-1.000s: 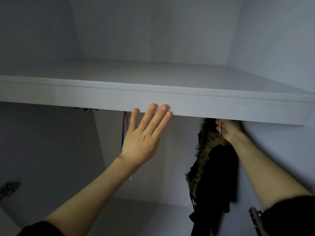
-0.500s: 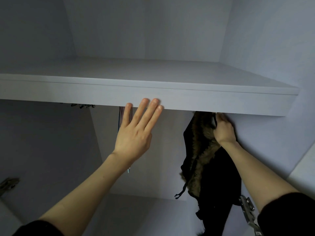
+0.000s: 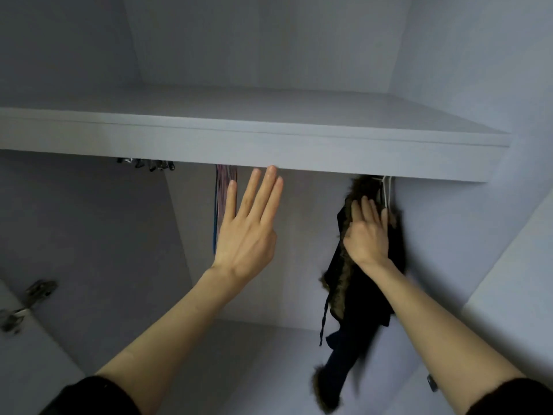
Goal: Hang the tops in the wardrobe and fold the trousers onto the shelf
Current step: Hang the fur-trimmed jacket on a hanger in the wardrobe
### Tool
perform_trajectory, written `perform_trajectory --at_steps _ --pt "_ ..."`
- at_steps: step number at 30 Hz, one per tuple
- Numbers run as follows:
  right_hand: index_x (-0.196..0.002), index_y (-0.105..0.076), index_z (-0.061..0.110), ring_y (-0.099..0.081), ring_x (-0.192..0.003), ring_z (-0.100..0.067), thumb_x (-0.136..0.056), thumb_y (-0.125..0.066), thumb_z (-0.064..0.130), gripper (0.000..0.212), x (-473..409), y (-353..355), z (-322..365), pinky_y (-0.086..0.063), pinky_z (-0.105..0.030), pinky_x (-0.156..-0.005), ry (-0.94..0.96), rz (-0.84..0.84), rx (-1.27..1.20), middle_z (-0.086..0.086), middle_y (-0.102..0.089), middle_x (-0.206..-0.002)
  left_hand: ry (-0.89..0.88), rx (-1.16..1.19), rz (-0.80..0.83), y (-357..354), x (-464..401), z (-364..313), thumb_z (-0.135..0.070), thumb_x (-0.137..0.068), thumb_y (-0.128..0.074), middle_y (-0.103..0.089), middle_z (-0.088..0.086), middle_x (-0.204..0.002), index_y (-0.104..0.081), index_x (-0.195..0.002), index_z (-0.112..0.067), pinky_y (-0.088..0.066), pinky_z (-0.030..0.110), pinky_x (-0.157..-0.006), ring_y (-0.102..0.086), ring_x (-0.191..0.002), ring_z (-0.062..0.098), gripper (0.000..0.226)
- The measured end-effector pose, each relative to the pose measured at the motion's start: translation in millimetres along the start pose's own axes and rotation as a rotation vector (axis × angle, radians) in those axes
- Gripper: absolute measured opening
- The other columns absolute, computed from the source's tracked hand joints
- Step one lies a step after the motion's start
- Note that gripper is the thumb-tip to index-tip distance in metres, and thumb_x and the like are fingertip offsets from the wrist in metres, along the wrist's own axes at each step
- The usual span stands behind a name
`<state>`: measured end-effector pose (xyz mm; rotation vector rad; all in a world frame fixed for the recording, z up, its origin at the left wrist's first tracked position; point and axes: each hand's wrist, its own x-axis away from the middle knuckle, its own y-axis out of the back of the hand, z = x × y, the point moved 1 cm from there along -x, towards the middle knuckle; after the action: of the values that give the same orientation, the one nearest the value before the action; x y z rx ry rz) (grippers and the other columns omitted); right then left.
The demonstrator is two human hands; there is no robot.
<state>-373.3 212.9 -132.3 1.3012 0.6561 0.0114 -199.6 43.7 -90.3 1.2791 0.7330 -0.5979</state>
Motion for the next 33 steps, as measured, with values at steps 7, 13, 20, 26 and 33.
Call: perform_trajectory --at_steps 7,13,20,26,33 --pt "-0.135 -0.048 0.007 -0.052 -0.119 -0.031 -0.095 -0.045 0.013 0.04 104 -16 26 -0.041 -0.037 -0.096 -0.025 0.095 -0.311 -0.015 -0.057 -0.129 0.121 0.355 0.556 -23 84 -28 -0.012 -0.094 -0.041 -0.011 0.009 -0.157 -0.021 -0.148 -0.012 -0.012 0.036 -0.118 -0.005 -0.146 0.023 0.057" --pt "-0.127 -0.052 0.012 -0.057 -0.112 -0.031 -0.098 -0.039 0.02 0.032 221 -35 19 -0.046 -0.04 -0.094 -0.222 0.494 -0.365 -0.012 -0.062 -0.12 0.218 0.636 0.877 -34 179 -55 -0.009 -0.095 -0.044 -0.035 0.01 -0.149 -0.034 -0.143 -0.011 -0.031 0.037 -0.109 -0.035 -0.136 0.027 0.05" --pt "-0.138 -0.043 0.014 -0.051 -0.122 -0.025 -0.101 -0.036 0.023 0.039 359 -32 26 -0.038 -0.028 -0.1 -0.536 0.654 -0.452 -0.005 -0.052 -0.139 0.024 0.839 1.04 -33 251 -84 -0.013 -0.097 -0.044 -0.047 0.01 -0.14 -0.045 -0.138 -0.01 -0.031 0.028 -0.107 -0.045 -0.129 0.025 0.04" --pt "-0.134 -0.049 0.016 -0.055 -0.117 -0.028 -0.1 -0.039 0.022 0.037 481 3 64 -0.041 -0.031 -0.098 -0.922 0.485 -0.507 -0.009 -0.058 -0.131 -0.336 1.011 1.239 1 315 -114 -0.018 -0.099 -0.042 -0.051 0.002 -0.138 -0.047 -0.136 -0.016 -0.032 0.021 -0.103 -0.047 -0.125 0.017 0.037" --pt "-0.13 -0.054 0.019 -0.059 -0.111 -0.025 -0.099 -0.04 0.02 0.034 663 87 109 -0.042 -0.027 -0.093 -1.447 0.164 -0.399 -0.006 -0.065 -0.122 -0.941 1.141 1.303 108 386 -203 -0.016 -0.099 -0.04 -0.05 0.005 -0.139 -0.049 -0.135 -0.012 -0.03 0.023 -0.105 -0.045 -0.128 0.019 0.037"
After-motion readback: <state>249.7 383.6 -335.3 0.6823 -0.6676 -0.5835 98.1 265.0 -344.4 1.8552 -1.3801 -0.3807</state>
